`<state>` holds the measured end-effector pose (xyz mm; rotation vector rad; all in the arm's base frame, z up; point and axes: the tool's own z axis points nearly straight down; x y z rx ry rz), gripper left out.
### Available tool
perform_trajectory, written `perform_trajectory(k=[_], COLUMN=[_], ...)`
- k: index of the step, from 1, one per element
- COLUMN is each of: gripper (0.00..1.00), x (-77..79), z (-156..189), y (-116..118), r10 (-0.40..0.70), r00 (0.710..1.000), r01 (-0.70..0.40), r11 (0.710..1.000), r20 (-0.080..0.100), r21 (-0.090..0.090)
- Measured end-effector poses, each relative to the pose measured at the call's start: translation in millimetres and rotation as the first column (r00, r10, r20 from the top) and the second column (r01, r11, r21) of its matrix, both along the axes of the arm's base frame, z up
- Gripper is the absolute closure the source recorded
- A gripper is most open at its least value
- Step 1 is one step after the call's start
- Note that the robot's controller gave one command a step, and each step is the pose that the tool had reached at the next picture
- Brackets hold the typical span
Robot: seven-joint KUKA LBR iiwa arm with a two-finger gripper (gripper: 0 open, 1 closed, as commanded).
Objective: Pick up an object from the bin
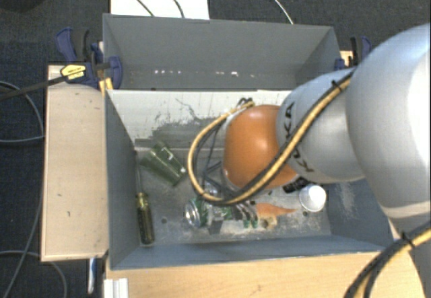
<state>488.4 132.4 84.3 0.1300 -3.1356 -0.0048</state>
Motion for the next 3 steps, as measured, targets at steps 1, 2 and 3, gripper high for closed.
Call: perform_trajectory(k=[1,2,3], gripper=[1.0,1.0,1.0], x=[0.8,0.6,0.7], z=[7,12,21], y=[0,0,0], r10=[-0.001,-0.001,-0.002], r00=[1.0,1.0,1.0], r01=[0.001,0.001,0.002], r11=[1.0,1.0,1.0], r20=[0.005,0.004,0.005], r21=[0.002,0.001,0.002])
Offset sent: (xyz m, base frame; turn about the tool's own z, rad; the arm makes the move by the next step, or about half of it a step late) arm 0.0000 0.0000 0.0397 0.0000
